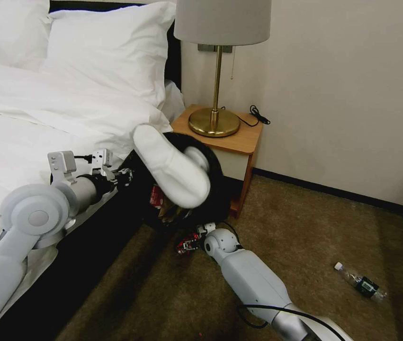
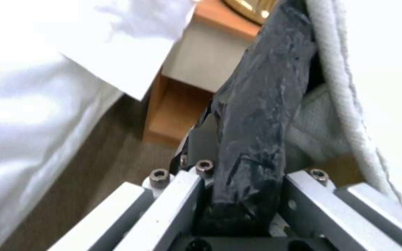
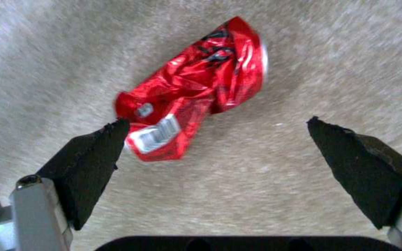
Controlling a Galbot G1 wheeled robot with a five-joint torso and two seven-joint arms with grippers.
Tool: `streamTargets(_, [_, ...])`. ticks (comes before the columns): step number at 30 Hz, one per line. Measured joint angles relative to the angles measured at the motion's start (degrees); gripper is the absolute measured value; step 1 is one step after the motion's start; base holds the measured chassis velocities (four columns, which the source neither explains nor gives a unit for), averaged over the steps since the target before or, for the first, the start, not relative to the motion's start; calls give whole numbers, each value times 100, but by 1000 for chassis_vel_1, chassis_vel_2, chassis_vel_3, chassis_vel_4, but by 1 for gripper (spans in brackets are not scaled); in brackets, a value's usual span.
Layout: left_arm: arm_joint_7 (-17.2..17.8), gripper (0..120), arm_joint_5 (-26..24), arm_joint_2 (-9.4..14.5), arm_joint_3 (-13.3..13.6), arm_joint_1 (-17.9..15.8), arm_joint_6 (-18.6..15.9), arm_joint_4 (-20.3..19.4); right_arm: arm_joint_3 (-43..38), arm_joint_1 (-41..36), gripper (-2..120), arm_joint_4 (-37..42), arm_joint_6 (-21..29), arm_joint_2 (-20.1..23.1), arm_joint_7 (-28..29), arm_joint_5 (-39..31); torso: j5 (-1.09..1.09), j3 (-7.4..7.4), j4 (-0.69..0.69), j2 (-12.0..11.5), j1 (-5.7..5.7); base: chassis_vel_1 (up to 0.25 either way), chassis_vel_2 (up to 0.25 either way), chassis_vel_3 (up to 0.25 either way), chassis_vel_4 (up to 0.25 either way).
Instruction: Pick up the trash bin, then pick up the garbage on the floor and place it into the trash bin.
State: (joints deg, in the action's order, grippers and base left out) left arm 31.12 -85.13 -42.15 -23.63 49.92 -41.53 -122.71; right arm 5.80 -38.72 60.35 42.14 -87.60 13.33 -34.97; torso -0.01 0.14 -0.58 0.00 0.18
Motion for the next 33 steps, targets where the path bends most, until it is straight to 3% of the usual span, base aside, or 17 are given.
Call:
streamTargets(2, [-3,2,-67,25,-38,-118,20,65,-118,7,98,-34,0,-192,392,-624,1,0,2,0,0,0,0,0,0])
streamTargets(7, [13,2,-171,35,-71,-351,45,181,-174,65,99,-127,-2,-351,773,-1252,0,0,2,0,0,0,0,0,0])
streamTargets(16, [91,2,-357,74,-76,-703,61,281,-115,89,100,-625,-23,-464,1034,-1301,1,0,1,0,0,0,0,0,0])
streamTargets(24, [138,2,-440,106,-54,-821,73,265,-282,246,100,-1095,-238,-460,1058,-1181,1,0,1,0,0,0,0,0,0])
streamTargets(31, [137,2,-450,131,-51,-825,76,258,-394,261,100,-923,-278,-458,895,-1333,1,0,1,0,0,0,0,0,0])
streamTargets(33, [137,2,-452,129,-51,-828,76,259,-398,256,100,-754,-342,-459,737,-1666,2,0,2,0,0,0,0,0,0])
